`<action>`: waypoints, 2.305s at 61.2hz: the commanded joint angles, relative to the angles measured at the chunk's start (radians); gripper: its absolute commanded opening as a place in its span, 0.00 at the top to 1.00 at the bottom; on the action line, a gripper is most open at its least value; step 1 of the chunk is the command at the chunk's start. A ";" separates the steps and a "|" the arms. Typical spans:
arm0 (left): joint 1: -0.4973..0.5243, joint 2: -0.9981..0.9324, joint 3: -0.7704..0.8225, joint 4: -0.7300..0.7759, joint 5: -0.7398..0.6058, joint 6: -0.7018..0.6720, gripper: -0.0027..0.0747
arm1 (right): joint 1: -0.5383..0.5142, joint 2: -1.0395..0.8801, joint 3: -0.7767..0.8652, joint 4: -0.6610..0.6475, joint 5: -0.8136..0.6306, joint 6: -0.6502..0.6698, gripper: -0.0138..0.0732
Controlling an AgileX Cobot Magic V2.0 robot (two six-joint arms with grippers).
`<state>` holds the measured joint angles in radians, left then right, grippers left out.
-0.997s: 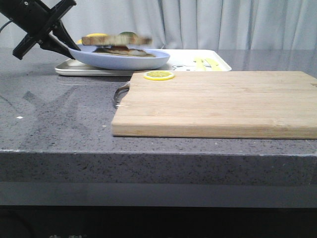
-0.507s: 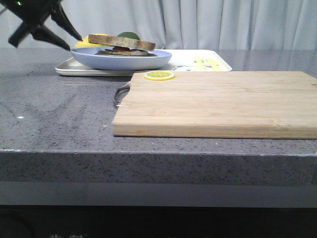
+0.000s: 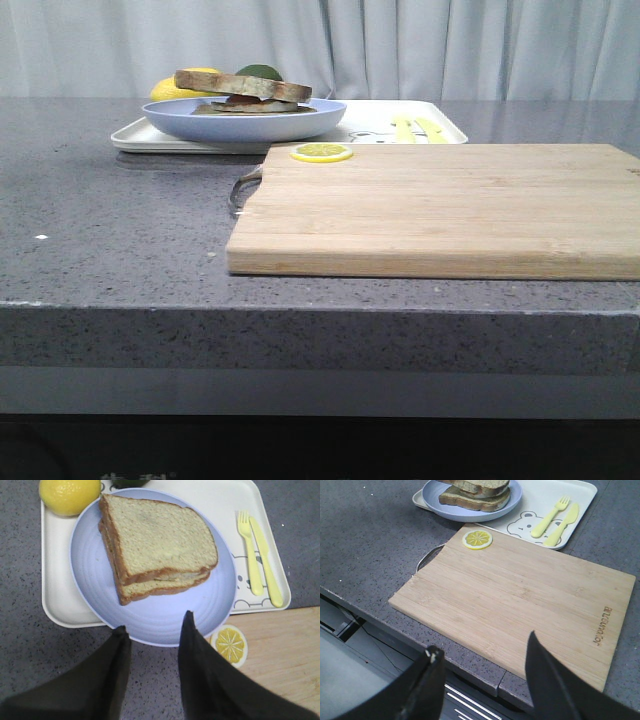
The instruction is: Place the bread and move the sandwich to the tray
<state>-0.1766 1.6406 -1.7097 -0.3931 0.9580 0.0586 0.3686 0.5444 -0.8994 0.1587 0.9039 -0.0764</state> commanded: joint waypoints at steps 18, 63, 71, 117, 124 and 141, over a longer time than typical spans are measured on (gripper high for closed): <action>-0.206 -0.477 0.480 0.215 -0.292 0.018 0.66 | -0.002 0.004 -0.023 -0.002 -0.076 0.001 0.39; -0.236 -1.195 0.958 0.322 -0.392 0.022 0.66 | -0.002 0.004 -0.023 -0.001 -0.077 0.001 0.39; -0.236 -1.212 0.958 0.345 -0.353 0.022 0.66 | -0.002 0.004 -0.023 -0.001 -0.079 0.001 0.39; -0.236 -1.212 0.958 0.365 -0.370 0.022 0.99 | -0.002 0.004 -0.023 -0.001 -0.074 0.001 0.92; -0.236 -1.212 0.958 0.365 -0.370 0.022 0.99 | -0.002 0.004 -0.023 -0.001 -0.074 0.001 0.92; -0.236 -1.212 0.958 0.365 -0.370 0.022 0.99 | -0.002 0.004 -0.023 -0.001 -0.074 0.001 0.92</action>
<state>-0.4043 0.4218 -0.7272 -0.0278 0.6726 0.0795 0.3686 0.5444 -0.8994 0.1587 0.9036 -0.0724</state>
